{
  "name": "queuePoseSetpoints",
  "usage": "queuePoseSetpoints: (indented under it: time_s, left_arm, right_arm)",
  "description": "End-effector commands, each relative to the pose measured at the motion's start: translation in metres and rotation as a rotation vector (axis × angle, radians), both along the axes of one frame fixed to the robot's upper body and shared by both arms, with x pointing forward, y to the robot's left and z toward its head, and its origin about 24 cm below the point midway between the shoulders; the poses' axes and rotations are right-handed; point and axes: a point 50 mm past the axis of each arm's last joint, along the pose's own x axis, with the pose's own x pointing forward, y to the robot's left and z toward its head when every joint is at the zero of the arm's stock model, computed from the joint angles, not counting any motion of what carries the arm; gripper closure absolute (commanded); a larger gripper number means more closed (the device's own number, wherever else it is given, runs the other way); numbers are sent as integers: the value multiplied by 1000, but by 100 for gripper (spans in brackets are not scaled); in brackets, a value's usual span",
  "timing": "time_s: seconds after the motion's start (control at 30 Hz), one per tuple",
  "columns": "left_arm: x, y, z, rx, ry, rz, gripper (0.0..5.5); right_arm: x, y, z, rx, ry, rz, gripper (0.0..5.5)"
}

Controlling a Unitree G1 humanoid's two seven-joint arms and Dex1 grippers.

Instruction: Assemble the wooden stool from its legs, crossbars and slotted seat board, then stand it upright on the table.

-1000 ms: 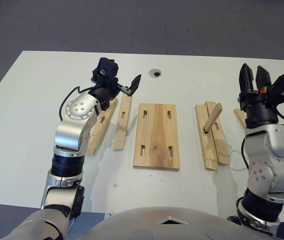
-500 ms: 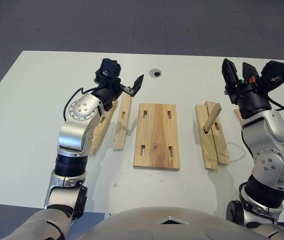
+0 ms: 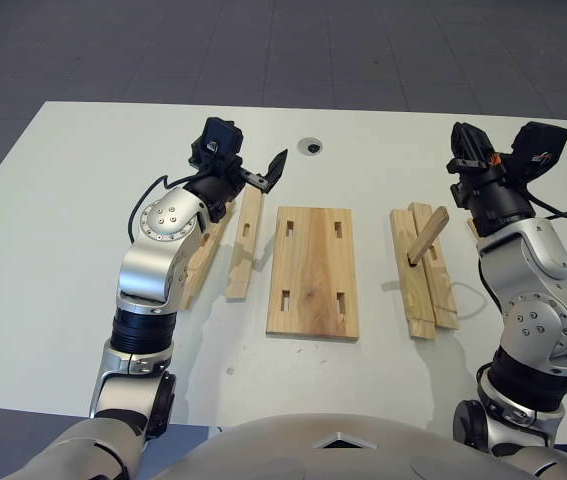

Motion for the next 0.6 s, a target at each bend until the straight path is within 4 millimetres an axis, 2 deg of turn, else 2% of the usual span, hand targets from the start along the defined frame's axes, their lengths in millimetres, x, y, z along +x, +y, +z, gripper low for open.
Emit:
queuePoseSetpoints:
  time_s: [0.03, 0.4, 0.5, 0.6]
  left_arm:
    - [-1, 0, -2, 9, -1, 5, 10]
    - [-2, 0, -2, 8, -2, 10, 10]
    - [-2, 0, -1, 9, -3, 9, 10]
    - [-2, 0, -1, 8, -5, 10, 10]
  right_arm:
    - [4, -1, 1, 24, 3, 2, 549]
    - [8, -2, -17, -43, 68, 30, 549]
    - [9, -3, -10, -57, 37, 28, 549]
    - [14, -3, 11, -81, -45, 31, 549]
